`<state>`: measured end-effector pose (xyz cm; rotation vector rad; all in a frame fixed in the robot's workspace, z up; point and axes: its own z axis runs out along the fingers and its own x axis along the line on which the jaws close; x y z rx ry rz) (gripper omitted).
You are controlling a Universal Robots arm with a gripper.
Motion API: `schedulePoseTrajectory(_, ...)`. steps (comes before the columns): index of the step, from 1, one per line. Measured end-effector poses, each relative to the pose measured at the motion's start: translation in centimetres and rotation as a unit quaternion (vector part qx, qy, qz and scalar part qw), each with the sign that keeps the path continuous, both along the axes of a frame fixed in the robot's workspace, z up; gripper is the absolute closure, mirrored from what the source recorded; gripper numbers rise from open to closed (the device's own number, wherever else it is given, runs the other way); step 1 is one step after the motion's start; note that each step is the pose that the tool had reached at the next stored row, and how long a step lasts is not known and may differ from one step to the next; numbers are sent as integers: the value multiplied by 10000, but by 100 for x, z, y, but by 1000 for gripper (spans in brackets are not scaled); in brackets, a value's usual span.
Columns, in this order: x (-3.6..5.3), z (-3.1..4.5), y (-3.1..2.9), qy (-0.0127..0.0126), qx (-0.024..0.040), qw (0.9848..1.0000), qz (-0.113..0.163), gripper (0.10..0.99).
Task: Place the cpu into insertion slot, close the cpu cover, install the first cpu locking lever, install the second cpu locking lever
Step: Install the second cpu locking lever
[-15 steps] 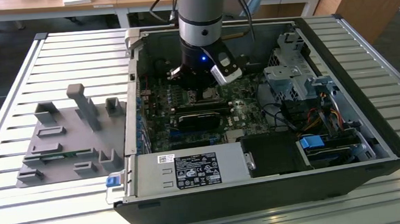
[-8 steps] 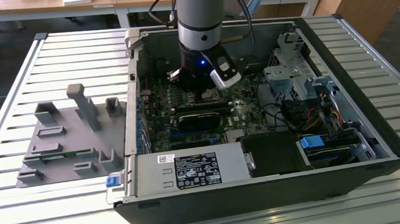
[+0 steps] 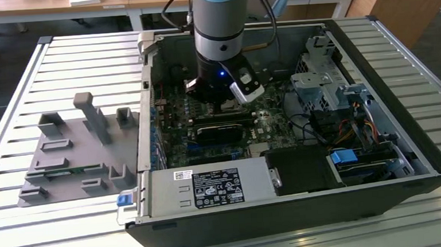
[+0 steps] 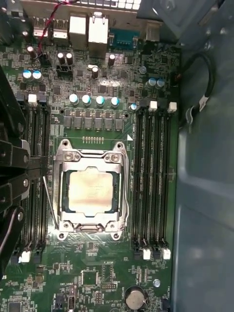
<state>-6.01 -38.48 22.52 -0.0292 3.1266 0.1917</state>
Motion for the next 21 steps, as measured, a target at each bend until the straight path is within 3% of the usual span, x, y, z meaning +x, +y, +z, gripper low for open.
schedulePoseTrajectory(11, -17, -154, -4, 0, 48, 10000, 0, 980)
schedulePoseTrajectory(15, -17, -163, -46, 0, 137, 9999, 0, 980)
schedulePoseTrajectory(21, -46, -163, -110, 0, 329, 9995, 0, 980)
